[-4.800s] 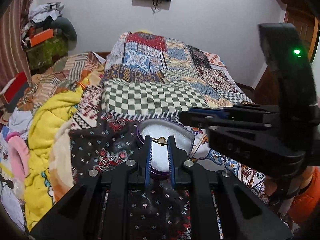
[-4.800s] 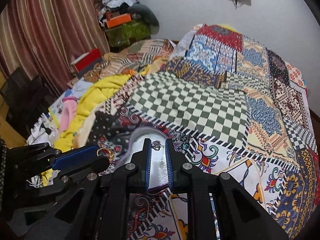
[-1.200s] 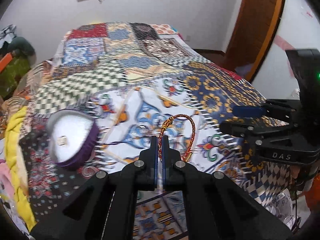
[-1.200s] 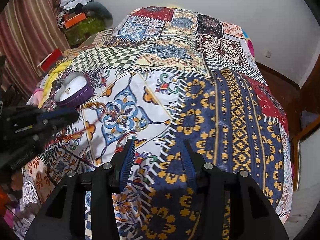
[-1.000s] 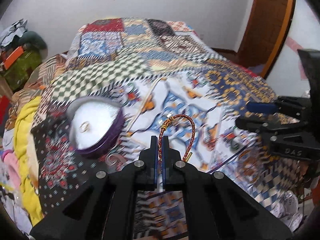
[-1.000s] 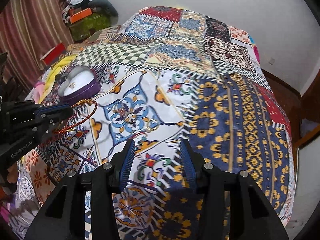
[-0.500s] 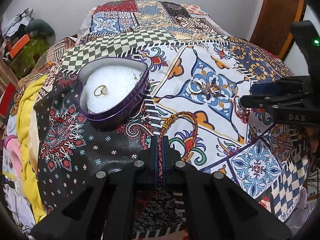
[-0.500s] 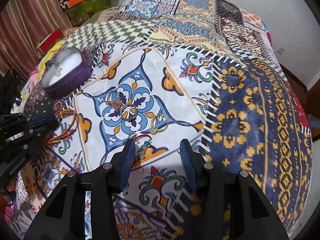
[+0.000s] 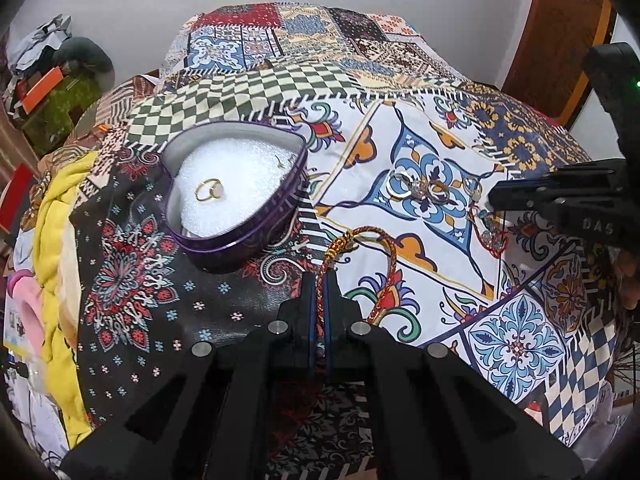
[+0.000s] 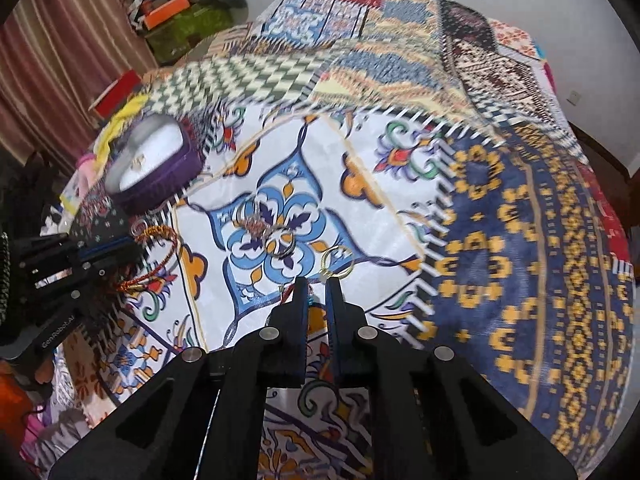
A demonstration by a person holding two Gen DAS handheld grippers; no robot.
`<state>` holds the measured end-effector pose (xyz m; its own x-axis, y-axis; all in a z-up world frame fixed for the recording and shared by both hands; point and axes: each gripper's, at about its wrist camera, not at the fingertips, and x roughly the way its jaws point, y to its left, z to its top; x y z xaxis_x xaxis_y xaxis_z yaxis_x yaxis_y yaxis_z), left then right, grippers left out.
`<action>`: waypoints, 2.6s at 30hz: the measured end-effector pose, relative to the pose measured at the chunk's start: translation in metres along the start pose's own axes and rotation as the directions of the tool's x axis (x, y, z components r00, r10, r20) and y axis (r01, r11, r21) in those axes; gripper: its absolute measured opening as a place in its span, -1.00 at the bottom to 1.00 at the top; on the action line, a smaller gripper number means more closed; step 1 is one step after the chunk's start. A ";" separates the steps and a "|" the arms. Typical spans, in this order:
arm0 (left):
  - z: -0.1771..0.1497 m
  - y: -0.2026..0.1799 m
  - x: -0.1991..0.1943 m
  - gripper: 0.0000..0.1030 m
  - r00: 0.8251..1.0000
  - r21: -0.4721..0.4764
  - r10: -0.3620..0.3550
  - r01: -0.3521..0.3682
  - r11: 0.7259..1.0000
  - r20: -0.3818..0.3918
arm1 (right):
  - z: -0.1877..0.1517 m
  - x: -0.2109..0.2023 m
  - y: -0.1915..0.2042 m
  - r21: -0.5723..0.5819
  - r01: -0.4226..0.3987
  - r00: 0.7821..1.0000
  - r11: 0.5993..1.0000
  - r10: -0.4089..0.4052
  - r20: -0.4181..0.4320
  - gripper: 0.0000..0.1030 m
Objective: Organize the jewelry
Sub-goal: 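Grasp the braided red-gold necklace with the left tool while the right tool grasps a gold ring, then lower the necklace into the heart tin with the left tool while the right tool releases its ring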
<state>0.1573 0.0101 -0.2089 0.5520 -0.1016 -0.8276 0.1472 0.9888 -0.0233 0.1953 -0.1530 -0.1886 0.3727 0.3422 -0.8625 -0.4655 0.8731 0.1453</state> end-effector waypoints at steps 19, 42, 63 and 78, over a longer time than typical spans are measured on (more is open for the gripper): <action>0.001 0.004 -0.025 -0.97 0.998 -0.010 -0.006 0.006 1.000 0.058 | 0.004 0.020 0.004 -0.036 0.043 0.992 0.998 -0.046 -0.117 -0.80; -0.001 0.015 -0.005 -0.97 0.999 -0.038 -0.017 0.018 0.999 0.029 | 0.002 0.013 0.017 -0.066 0.011 0.999 0.998 -0.013 -0.031 -0.87; 0.018 0.024 -0.075 -0.97 0.981 -0.062 0.030 -0.018 0.998 0.191 | 0.036 -0.070 0.036 -0.091 0.016 0.978 0.996 0.004 0.209 -0.87; 0.030 0.062 -0.092 -0.97 0.963 -0.127 0.101 -0.071 0.989 0.249 | 0.079 -0.065 0.112 -0.208 -0.046 0.949 0.977 0.108 0.297 -0.87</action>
<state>0.1406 0.0778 -0.1174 0.7508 -0.0252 -0.6601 0.0021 0.9994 -0.0358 0.1819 -0.0501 -0.0777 0.5417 0.5220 -0.6588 -0.6392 0.7648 0.0804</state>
